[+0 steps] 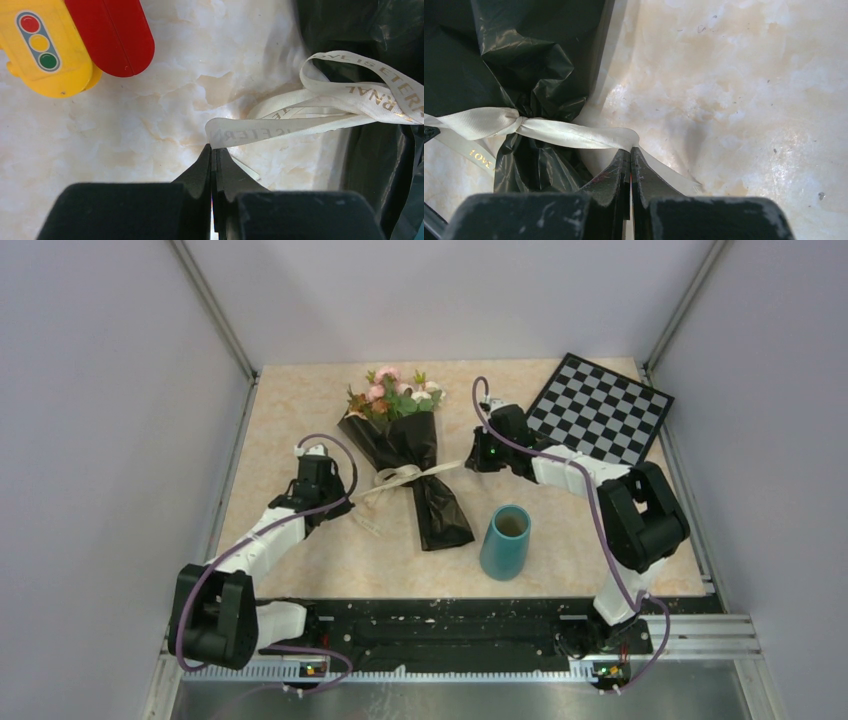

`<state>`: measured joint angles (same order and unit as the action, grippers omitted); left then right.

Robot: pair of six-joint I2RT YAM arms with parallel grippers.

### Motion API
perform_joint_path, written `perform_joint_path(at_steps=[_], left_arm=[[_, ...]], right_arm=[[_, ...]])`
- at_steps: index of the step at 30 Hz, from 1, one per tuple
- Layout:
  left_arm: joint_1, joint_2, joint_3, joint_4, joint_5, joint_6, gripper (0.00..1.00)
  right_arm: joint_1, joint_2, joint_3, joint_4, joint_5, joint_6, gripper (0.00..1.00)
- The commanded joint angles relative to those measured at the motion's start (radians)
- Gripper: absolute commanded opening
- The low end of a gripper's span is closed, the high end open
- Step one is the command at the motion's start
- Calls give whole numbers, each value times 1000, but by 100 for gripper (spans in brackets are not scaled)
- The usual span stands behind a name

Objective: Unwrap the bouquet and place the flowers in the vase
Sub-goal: Untie the ribbon from the wrapping paper.

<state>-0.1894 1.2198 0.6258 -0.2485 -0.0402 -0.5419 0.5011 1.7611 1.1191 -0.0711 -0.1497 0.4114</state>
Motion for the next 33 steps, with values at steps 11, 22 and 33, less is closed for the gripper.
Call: perform_joint_path(at_steps=[11, 22, 33], left_arm=[[41, -25, -5, -14, -1, 34, 0], [59, -27, -3, -17, 10, 37, 0], [77, -43, -6, -23, 11, 39, 0]], right_arm=[[-46, -97, -23, -14, 70, -39, 0], [-55, -137, -13, -52, 106, -57, 0], [-63, -168, -8, -86, 139, -72, 0]])
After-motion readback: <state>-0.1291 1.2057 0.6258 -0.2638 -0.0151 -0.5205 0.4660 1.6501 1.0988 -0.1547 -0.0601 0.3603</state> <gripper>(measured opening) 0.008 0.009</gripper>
